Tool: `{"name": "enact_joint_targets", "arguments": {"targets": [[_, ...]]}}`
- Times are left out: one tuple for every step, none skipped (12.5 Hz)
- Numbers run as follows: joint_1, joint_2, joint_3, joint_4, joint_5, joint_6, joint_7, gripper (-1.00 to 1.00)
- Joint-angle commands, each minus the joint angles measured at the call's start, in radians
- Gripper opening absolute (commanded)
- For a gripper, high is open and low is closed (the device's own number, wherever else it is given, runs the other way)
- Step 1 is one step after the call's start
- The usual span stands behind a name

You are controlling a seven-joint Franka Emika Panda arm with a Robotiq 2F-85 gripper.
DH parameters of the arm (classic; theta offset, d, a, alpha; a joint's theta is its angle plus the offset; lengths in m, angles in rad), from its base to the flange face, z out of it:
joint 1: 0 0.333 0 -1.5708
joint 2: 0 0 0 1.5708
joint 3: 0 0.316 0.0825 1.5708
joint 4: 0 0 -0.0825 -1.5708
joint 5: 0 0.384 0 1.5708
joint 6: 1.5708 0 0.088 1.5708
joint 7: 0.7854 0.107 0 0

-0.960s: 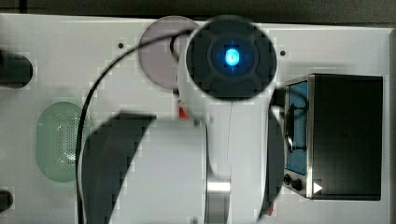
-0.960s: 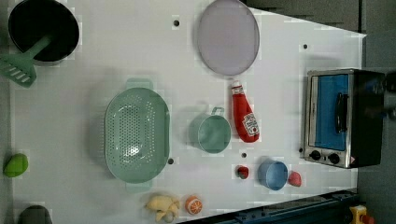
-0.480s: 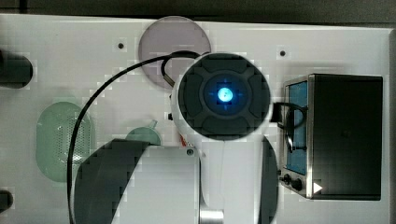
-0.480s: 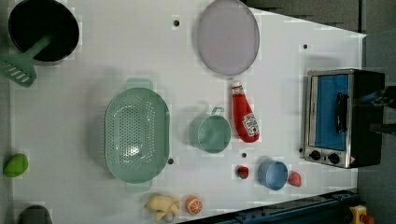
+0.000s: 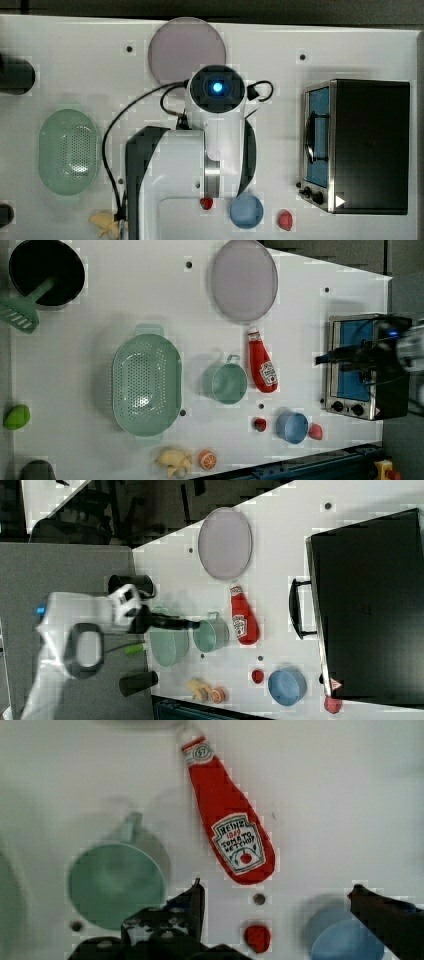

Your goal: Pick Ketchup from the table and place it in strainer.

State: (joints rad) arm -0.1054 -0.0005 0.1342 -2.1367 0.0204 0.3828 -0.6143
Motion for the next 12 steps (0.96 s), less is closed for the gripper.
{"name": "enact_joint_targets", "arguments": {"targets": [[-0.015,0.001,0.003,-0.071,0.004,0.153,-0.316,1.00],[-0.015,0.008,0.003,-0.106,0.004,0.222,-0.326,1.00],[-0.014,0.016,0.005,-0.141,0.004,0.288,-0.326,1.00],[-0.010,0.027,0.009,-0.176,0.004,0.352,-0.326,1.00],[-0.009,0.041,0.014,-0.209,0.004,0.402,-0.326,1.00],[-0.008,0.061,0.017,-0.234,0.004,0.438,-0.326,1.00],[-0.008,0.085,0.017,-0.249,0.003,0.466,-0.325,1.00],[-0.008,0.113,0.016,-0.256,0.002,0.490,-0.325,1.00],[-0.007,0.144,0.017,-0.257,0.000,0.506,-0.325,1.00],[-0.007,0.177,0.017,-0.256,-0.001,0.517,-0.326,1.00],[-0.007,0.210,0.016,-0.253,-0.004,0.535,-0.325,1.00],[-0.007,0.242,0.014,-0.249,-0.009,0.561,-0.323,1.00]]}}
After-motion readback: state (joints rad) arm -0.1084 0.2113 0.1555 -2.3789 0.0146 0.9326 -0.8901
